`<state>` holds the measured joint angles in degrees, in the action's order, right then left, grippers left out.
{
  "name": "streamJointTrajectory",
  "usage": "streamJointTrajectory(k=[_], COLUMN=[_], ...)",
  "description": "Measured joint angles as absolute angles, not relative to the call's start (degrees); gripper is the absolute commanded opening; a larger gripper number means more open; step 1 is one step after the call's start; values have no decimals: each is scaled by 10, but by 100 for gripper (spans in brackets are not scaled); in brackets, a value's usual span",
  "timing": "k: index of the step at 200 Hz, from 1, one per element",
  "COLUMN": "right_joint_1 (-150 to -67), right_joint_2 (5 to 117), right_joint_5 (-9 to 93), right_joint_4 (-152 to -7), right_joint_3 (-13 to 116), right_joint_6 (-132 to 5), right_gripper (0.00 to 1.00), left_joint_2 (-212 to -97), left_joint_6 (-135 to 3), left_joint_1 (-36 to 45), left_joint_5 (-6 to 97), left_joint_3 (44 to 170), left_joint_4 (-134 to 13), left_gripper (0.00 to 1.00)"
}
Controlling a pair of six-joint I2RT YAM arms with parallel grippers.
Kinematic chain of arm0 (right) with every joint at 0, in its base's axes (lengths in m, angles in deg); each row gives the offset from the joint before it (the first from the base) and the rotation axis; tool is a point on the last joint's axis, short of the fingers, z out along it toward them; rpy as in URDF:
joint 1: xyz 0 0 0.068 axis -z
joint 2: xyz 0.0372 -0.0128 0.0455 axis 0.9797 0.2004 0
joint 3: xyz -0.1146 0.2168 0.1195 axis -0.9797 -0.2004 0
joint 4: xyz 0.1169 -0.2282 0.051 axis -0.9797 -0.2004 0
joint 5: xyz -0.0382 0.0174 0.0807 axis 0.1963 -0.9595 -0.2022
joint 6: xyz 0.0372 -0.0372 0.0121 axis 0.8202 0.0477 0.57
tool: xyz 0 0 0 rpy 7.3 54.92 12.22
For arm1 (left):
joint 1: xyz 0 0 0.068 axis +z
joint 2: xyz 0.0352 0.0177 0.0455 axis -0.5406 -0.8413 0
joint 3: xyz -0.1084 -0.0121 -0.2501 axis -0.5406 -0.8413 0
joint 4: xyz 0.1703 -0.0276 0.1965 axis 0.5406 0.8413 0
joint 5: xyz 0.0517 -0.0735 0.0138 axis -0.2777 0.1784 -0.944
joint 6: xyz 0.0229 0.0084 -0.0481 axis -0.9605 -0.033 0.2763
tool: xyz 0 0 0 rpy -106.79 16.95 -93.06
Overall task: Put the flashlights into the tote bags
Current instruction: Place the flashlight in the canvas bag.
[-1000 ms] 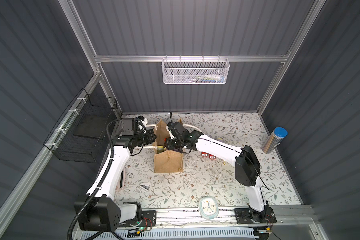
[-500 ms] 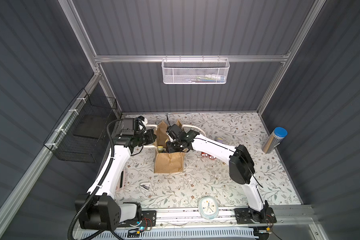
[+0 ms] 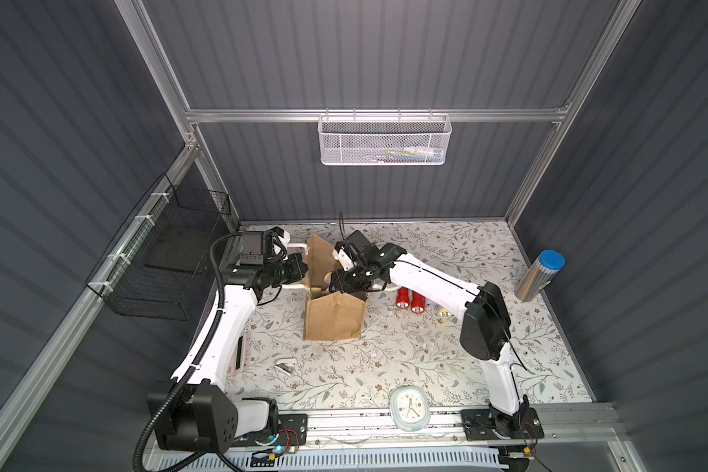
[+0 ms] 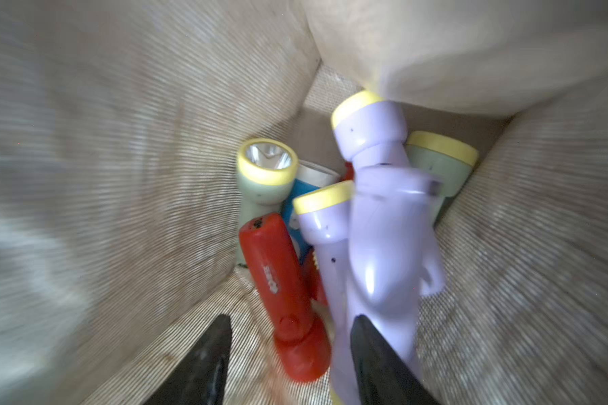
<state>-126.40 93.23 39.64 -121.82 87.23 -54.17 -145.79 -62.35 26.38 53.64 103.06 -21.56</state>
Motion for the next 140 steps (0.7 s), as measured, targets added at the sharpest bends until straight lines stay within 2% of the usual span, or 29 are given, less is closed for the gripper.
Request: streamJointTrajectory(k=[48, 92, 140], right_joint_1=[-1247, -1220, -1164], right_joint_2=[837, 756, 703], right_joint_5=[335, 294, 290], right_joint_4=[-1223, -1208, -1181], right_joint_3=[872, 857, 741], right_joint_6=[-554, -555, -531], right_gripper=[62, 60, 60], left_joint_2=[-1458, -1458, -1458], left_joint_6=[-621, -619, -619], left_joint_1=[261, 261, 261], left_joint_5=[536, 536, 536], left_joint_3=[1031, 1031, 1031], left_joint_4=[-205, -203, -202], left_gripper=[0, 0, 0])
